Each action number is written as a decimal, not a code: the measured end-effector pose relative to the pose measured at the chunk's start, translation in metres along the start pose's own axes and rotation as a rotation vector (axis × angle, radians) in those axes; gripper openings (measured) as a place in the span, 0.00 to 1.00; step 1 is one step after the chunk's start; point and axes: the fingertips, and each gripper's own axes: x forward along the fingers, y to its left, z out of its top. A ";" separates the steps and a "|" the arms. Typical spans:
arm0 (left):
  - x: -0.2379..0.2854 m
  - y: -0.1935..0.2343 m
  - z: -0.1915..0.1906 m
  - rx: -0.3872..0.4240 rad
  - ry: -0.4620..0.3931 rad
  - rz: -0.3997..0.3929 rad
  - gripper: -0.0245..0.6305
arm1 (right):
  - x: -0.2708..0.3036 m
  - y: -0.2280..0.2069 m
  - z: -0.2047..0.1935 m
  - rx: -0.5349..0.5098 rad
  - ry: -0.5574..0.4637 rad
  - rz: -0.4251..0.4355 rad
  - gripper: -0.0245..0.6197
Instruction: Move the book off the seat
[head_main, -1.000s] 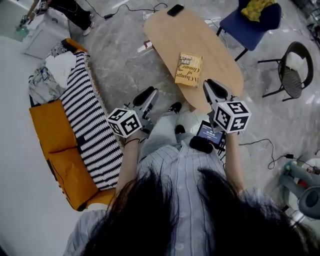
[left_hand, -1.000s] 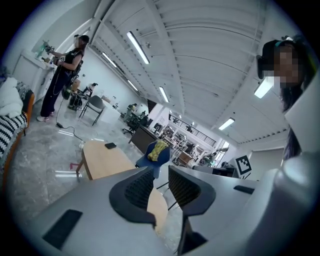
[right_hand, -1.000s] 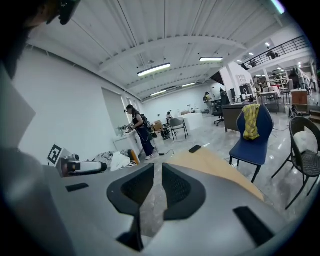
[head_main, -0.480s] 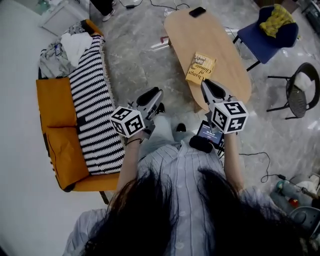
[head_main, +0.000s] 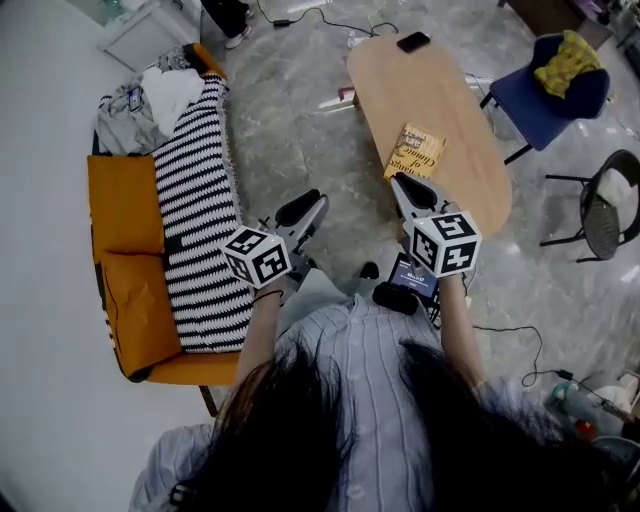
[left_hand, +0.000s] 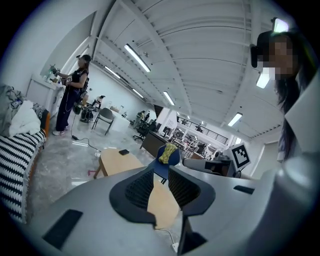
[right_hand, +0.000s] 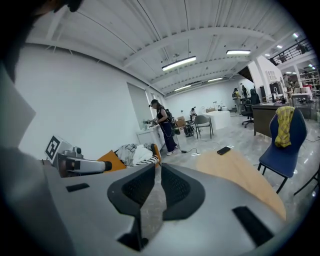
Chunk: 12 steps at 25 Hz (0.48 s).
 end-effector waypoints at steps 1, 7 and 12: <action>-0.003 0.003 0.000 -0.001 0.000 0.003 0.19 | 0.004 0.004 0.000 -0.002 0.004 0.006 0.12; -0.026 0.026 0.008 -0.015 -0.007 0.014 0.19 | 0.031 0.028 0.002 -0.003 0.021 0.021 0.12; -0.049 0.050 0.024 -0.023 -0.013 0.011 0.19 | 0.053 0.057 0.008 -0.012 0.035 0.023 0.12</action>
